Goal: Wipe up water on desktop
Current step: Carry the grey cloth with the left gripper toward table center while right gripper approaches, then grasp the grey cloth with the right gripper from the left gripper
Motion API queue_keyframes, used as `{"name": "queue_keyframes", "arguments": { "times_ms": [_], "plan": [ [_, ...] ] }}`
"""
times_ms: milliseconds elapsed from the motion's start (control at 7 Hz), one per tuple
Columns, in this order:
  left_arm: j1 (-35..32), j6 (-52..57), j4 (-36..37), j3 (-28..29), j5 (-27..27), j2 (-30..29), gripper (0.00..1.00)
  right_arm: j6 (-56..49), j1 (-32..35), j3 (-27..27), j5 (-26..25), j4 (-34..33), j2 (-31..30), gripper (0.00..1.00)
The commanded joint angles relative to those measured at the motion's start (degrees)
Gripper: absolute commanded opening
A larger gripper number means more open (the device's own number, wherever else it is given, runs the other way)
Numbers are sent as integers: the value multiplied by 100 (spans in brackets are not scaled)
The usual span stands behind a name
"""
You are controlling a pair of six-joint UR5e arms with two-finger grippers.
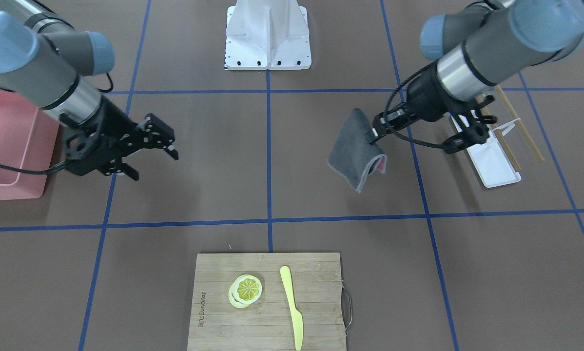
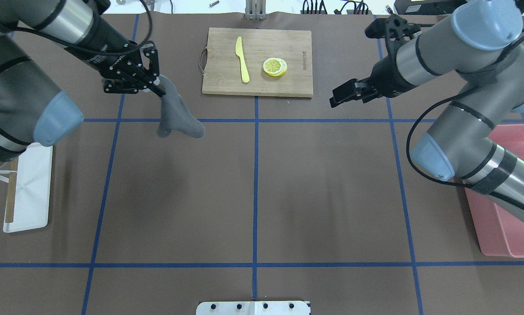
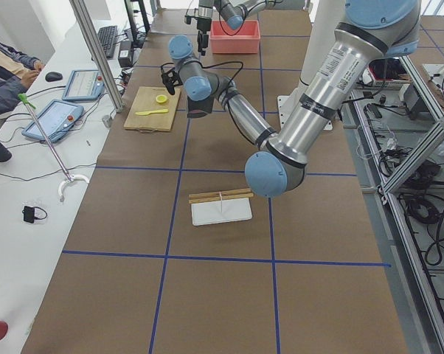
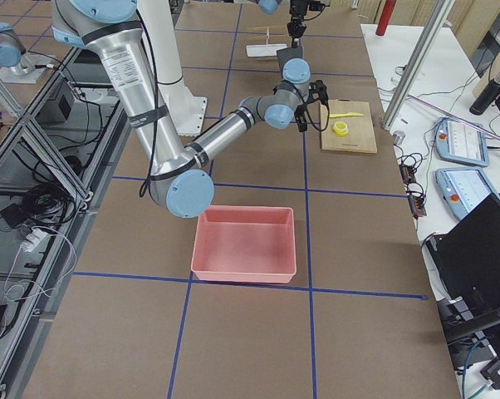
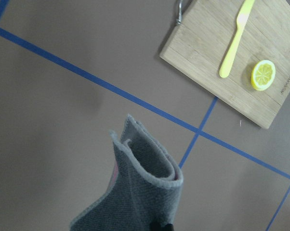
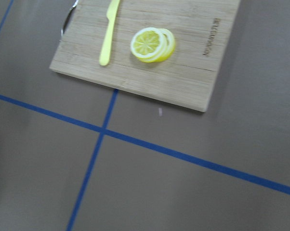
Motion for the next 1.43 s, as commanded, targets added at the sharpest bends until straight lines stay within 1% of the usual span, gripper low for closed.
{"name": "queue_keyframes", "arguments": {
  "times_ms": [0, 143, 286, 429, 714, 857, 1000, 1286],
  "plan": [
    [331, -414, 18, 441, 328, -707, 0, 667, -1278, 598, -1794, 2, 326, 100],
    [358, -738, -8, 722, 328, -989, 0, 616, -1954, 732, -2934, 37, 370, 100],
    [445, -994, -17, 786, 328, -1088, 0, 563, -2292, 750, -3529, 46, 396, 100],
    [463, -1031, -17, 787, 328, -1141, 0, 215, -2347, 759, -3587, 46, 388, 100],
    [603, -1381, -104, 743, 319, -1142, 0, -253, -2470, 611, -4199, 439, 379, 100],
    [769, -1566, -122, 691, 328, -1142, 0, -298, -2479, 584, -4498, 459, 379, 100],
    [806, -1794, -244, 638, 372, -1150, 0, -299, -2523, 583, -4536, 468, 379, 100],
    [955, -2033, -360, 515, 407, -1142, 0, -290, -2593, 313, -4615, 1001, 379, 100]
  ]
}}
